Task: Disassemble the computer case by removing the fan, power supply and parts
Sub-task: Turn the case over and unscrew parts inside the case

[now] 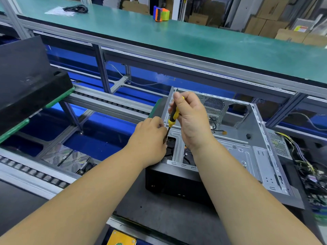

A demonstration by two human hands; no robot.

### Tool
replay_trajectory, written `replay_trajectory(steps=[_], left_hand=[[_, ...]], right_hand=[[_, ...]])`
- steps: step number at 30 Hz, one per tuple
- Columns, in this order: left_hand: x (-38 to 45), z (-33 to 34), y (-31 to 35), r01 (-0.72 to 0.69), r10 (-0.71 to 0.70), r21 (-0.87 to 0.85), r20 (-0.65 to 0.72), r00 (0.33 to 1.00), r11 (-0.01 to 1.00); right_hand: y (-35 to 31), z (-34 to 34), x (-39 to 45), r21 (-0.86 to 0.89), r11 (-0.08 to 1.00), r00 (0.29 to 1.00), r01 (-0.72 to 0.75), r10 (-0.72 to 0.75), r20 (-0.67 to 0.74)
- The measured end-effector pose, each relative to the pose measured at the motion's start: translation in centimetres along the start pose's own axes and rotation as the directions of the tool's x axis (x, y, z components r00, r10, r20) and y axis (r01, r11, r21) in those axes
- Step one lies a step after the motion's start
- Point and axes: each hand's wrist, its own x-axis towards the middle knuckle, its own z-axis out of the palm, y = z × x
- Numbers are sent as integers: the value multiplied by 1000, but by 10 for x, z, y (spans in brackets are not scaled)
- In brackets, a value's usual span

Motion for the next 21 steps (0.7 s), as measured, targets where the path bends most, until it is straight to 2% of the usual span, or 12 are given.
replay_trajectory(steps=[5,11,16,21], left_hand=[[-5,-1,-6,22,-21,-93,18,1000,995],[-4,-4,-8,46,-40,-162,41,998,986],[-3,-5,-9,49,-42,-186,42,998,981],[-3,-4,-9,46,-42,-171,27,999,984]], right_hand=[[0,4,0,84,996,992,-39,29,124],[6,3,3,246,963,980,-106,60,187],[8,1,2,218,973,981,-77,35,190],[8,0,5,218,969,980,-116,75,187]])
